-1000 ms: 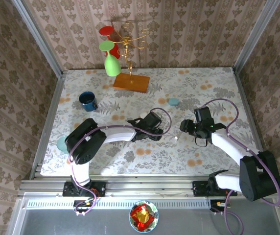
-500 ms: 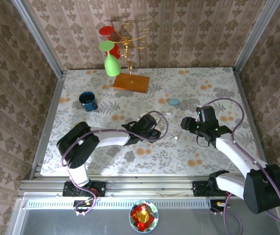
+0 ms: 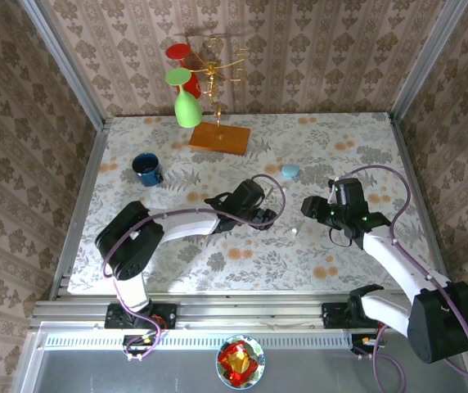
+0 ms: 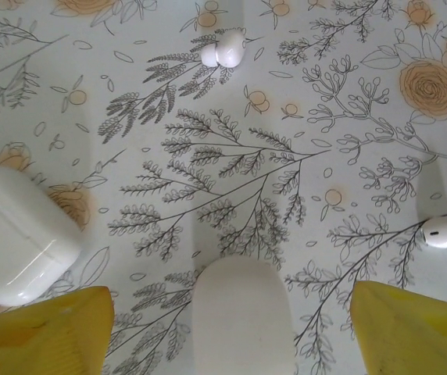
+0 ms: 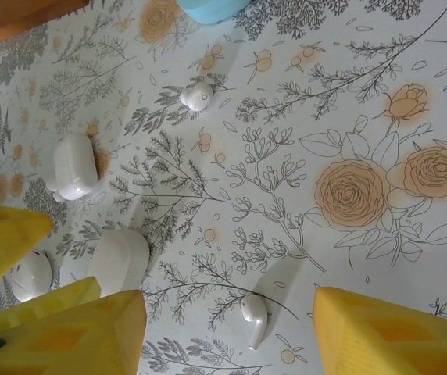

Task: Insert the wireless bluetooth earbuds into the charging case

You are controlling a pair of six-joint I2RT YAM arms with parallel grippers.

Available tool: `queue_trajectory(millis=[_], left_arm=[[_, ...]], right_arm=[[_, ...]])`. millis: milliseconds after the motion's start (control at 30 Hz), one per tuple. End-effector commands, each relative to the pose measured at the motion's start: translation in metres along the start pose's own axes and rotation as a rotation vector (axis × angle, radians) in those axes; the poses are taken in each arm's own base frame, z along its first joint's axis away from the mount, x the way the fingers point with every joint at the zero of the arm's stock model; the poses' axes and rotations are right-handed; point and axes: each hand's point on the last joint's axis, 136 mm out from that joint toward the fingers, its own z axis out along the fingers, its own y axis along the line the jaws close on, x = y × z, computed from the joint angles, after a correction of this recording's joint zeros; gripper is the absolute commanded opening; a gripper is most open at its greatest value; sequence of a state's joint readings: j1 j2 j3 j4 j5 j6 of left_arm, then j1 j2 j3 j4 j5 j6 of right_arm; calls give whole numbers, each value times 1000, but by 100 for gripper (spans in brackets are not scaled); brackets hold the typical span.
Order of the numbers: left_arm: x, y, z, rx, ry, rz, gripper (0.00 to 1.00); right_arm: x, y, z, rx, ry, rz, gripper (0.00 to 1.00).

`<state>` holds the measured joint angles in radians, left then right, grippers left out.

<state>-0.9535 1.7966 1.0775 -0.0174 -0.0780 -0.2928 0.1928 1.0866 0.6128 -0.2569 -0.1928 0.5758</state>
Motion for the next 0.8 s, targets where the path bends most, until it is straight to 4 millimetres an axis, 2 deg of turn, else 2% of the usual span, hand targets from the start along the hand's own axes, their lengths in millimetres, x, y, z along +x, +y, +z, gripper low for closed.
queue_trajectory(millis=[0,233,367,533,767], left_arm=[[24,-1,9,-14,92,-44,79],[39,6,21,-60,153,-39,74],[49,7,26,-78,203,-26,63],[46,2,24,-64,189,-4,46],[36,-6,15,-18,149,99,40]], right_arm=[[2,0,3,-8,17,6,60],[3,-3,7,2,25,4,60],[3,-4,9,5,24,4,60],[4,-9,13,20,22,4,60],[5,5,11,-75,39,34,60]])
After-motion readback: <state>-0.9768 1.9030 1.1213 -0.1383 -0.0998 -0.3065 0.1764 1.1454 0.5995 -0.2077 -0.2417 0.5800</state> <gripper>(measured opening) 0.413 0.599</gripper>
